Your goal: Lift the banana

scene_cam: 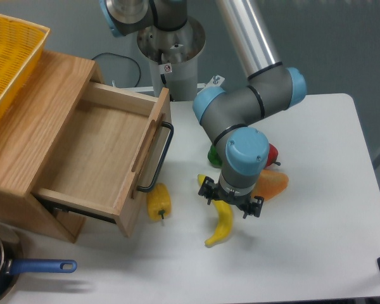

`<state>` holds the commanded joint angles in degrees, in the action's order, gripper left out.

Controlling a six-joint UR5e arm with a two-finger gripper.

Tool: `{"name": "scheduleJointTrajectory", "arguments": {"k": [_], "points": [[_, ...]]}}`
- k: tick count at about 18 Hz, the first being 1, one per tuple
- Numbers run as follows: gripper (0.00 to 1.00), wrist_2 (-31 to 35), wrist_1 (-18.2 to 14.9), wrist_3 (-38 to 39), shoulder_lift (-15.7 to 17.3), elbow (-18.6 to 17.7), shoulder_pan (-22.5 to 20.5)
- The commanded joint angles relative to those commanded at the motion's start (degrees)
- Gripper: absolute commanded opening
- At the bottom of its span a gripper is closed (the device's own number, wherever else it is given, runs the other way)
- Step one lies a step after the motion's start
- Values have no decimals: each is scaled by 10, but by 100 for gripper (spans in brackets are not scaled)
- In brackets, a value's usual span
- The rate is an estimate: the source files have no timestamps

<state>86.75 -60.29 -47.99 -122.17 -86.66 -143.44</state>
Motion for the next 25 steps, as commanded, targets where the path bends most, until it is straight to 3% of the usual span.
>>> {"name": "scheduleJointTrajectory", "arguments": {"k": [7,12,25], "points": [[100,2,18,-1,-20,11,8],[100,54,23,-1,-32,11,19],[100,59,25,-1,-33,4,19]]}}
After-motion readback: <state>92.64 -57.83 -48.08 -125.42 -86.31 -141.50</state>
